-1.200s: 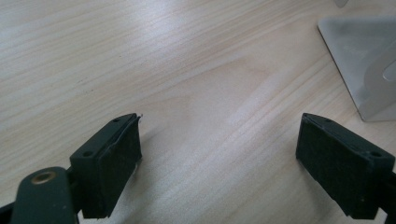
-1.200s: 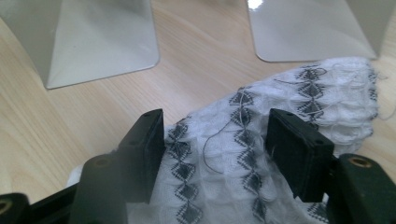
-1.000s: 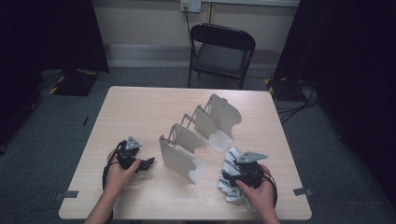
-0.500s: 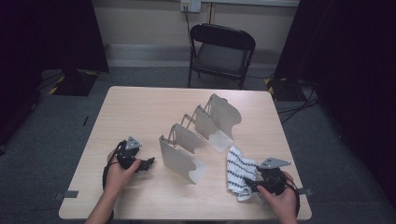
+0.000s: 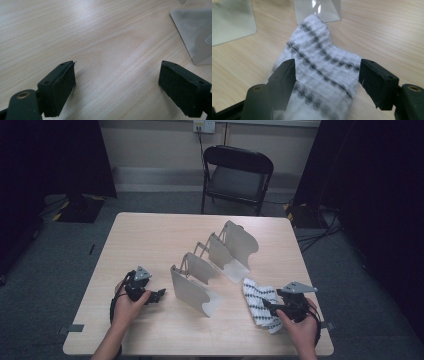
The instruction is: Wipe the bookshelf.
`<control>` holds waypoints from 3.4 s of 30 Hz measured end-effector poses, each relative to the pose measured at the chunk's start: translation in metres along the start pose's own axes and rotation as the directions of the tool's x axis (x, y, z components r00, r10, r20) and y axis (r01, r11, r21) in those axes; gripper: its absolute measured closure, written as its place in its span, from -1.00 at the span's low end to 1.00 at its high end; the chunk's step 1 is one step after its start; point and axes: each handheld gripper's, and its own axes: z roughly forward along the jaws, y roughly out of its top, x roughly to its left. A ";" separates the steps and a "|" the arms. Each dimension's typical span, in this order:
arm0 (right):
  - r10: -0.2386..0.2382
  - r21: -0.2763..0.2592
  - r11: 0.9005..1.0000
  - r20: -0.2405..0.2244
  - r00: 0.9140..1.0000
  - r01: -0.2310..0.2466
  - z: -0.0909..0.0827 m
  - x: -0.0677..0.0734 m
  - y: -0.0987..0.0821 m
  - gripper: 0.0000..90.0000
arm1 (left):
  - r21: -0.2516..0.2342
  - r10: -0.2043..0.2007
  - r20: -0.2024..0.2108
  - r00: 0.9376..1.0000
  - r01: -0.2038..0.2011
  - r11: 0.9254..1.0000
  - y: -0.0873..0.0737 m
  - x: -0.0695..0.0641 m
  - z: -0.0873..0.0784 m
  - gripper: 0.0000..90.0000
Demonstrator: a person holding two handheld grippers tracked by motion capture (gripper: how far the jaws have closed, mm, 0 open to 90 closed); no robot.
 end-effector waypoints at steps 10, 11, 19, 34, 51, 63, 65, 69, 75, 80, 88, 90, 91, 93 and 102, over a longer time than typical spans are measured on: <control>0.003 0.063 0.998 -0.018 1.000 -0.002 0.036 0.025 -0.004 -0.21 | 0.000 0.000 0.000 1.000 0.000 1.000 0.000 0.000 0.000 -0.70; 0.003 0.063 0.998 -0.018 1.000 -0.002 0.036 0.025 -0.004 -0.21 | 0.000 0.000 0.000 1.000 0.000 1.000 0.000 0.000 0.000 -0.70; -0.124 0.053 0.990 -0.103 0.987 0.130 0.041 0.035 0.002 0.13 | 0.000 0.000 -0.001 1.000 0.000 1.000 0.000 0.000 0.000 -0.70; -0.023 0.043 0.999 -0.043 0.999 0.025 0.026 0.032 0.001 -0.23 | 0.000 -0.001 0.000 1.000 0.001 1.000 0.000 0.000 0.000 -0.70; -0.062 0.025 0.998 -0.117 0.991 0.065 0.053 0.041 0.011 -0.34 | 0.003 0.001 -0.002 1.000 -0.001 1.000 0.000 0.000 0.000 -0.71; -0.049 0.043 0.998 -0.064 0.997 0.051 0.012 0.021 -0.009 -0.13 | 0.001 -0.002 0.000 1.000 0.002 1.000 0.000 0.000 0.000 -0.71; -0.041 0.057 0.997 -0.055 0.998 0.044 0.011 0.018 -0.012 -0.13 | 0.001 -0.002 0.000 1.000 0.002 1.000 0.000 0.000 0.000 -0.71; -0.005 0.059 0.998 -0.023 1.000 0.006 0.013 0.005 -0.019 -0.14 | 0.004 0.001 -0.001 1.000 -0.001 1.000 0.000 0.000 0.000 -0.71; 0.043 0.043 0.998 0.040 0.998 -0.044 0.012 -0.018 -0.015 -0.16 | 0.004 0.001 -0.001 1.000 -0.001 1.000 0.000 0.000 0.000 -0.71; 0.038 -0.001 0.999 0.008 0.999 -0.037 0.011 -0.008 -0.002 -0.26 | 0.003 -0.005 -0.001 1.000 0.005 1.000 0.000 -0.001 0.001 -0.71; 0.061 -0.014 0.998 -0.045 0.997 -0.061 0.026 0.016 0.001 -0.53 | 0.004 -0.003 -0.001 1.000 0.003 1.000 0.000 -0.001 0.000 -0.71; 0.069 0.000 0.998 -0.041 0.997 -0.069 0.032 0.020 0.000 -0.58 | 0.005 0.002 -0.002 1.000 -0.002 1.000 0.001 0.000 0.000 -0.71; 0.069 0.000 0.998 -0.041 0.997 -0.069 0.032 0.020 0.000 -0.58 | 0.005 0.002 -0.002 1.000 -0.002 1.000 0.001 0.000 0.000 -0.71; 0.039 0.030 0.999 -0.023 0.999 -0.038 0.041 0.027 0.000 -0.59 | 0.005 0.000 -0.001 1.000 0.000 1.000 0.001 0.000 0.000 -0.71; 0.034 0.029 0.999 -0.006 0.999 -0.034 0.045 0.030 -0.005 -0.21 | 0.004 -0.002 -0.003 1.000 0.002 1.000 0.000 -0.001 0.000 -0.71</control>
